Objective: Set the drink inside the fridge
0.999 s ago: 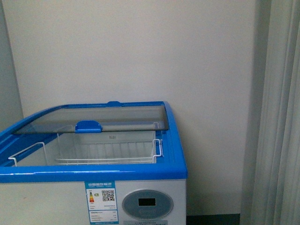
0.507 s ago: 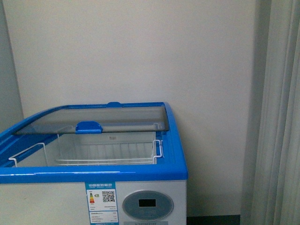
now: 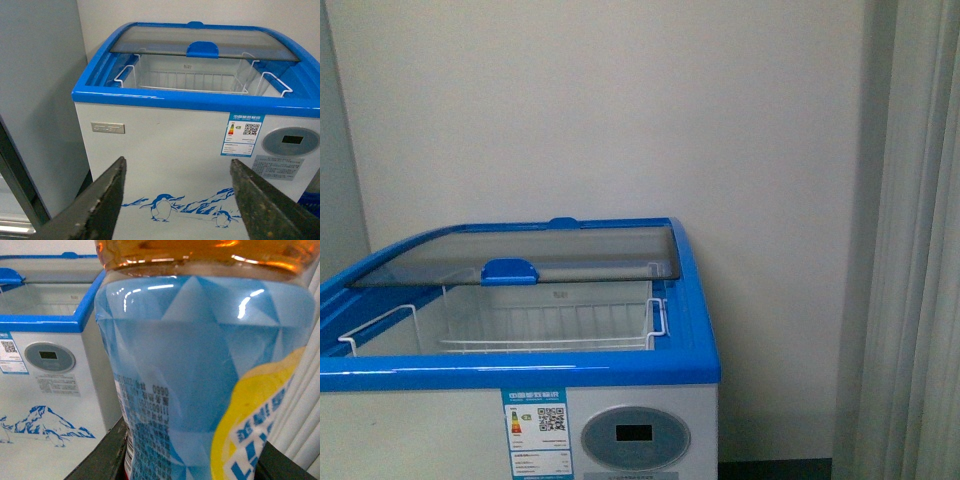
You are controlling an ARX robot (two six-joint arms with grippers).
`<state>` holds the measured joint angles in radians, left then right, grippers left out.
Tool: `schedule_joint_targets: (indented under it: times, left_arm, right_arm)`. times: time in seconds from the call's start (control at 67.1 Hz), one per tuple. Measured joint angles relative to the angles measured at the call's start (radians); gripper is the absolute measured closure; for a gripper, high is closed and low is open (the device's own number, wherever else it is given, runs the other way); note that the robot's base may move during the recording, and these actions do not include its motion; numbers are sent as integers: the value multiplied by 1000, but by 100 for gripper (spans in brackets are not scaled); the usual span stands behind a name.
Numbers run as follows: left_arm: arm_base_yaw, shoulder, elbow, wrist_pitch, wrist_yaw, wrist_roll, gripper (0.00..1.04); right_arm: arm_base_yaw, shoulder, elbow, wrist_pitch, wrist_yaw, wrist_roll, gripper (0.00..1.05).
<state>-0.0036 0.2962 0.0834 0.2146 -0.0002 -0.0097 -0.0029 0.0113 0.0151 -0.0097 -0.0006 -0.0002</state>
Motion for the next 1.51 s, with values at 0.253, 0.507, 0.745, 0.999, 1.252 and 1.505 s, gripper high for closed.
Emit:
schedule_joint_targets:
  times: [0.253, 0.507, 0.745, 0.999, 1.252, 1.505]
  left_arm:
    - [0, 0, 0, 0, 0, 2, 9]
    - [0, 0, 0, 0, 0, 2, 8]
    - [0, 0, 0, 0, 0, 2, 8]
    - [0, -37, -14, -19, 0, 5, 38]
    - [0, -89, -37, -50, 0, 5, 78]
    - [0, -264, -69, -204, 0, 6, 102]
  right_arm:
    - [0, -2, -1, 53, 3, -1, 65]
    - [0, 95, 4, 190, -10, -31, 65]
    - [73, 384, 81, 414, 65, -83, 65]
    - [172, 721, 229, 660, 122, -139, 65]
    - [231, 1032, 408, 734, 160, -187, 65]
    - [285, 1277, 639, 743, 188, -246, 65]
